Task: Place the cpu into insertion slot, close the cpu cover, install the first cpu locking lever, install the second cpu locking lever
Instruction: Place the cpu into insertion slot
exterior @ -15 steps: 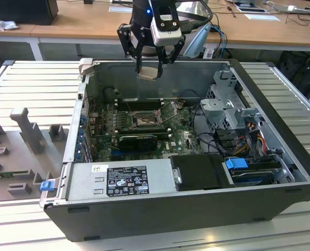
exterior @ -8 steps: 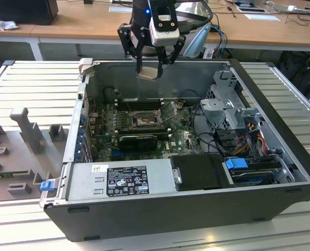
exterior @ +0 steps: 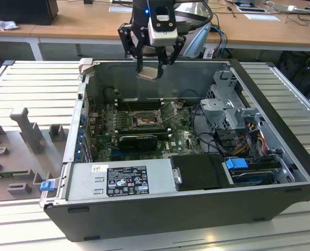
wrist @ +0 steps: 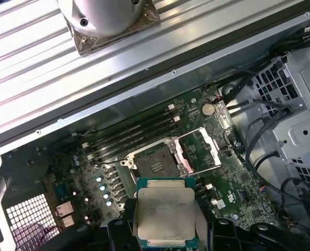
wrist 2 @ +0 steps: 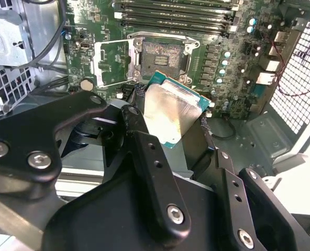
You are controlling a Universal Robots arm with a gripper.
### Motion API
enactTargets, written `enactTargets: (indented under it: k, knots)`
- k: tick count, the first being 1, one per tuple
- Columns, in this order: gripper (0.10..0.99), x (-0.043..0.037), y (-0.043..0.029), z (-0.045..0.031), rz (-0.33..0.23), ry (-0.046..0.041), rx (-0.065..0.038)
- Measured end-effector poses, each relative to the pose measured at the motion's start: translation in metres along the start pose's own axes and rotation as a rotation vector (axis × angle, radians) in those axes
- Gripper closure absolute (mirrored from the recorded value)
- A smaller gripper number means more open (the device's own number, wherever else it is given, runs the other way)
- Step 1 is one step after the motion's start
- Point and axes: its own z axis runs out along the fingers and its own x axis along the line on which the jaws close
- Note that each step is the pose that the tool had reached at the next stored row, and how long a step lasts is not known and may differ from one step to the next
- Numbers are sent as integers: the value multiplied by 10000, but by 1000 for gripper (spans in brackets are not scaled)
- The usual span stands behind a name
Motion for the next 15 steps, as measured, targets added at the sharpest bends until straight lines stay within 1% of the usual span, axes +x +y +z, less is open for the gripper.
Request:
enactTargets:
  k: [7,15]
  knots:
    - [557,0,0,0,303,-27,-6]
    - [557,0,0,1,509,-45,-9]
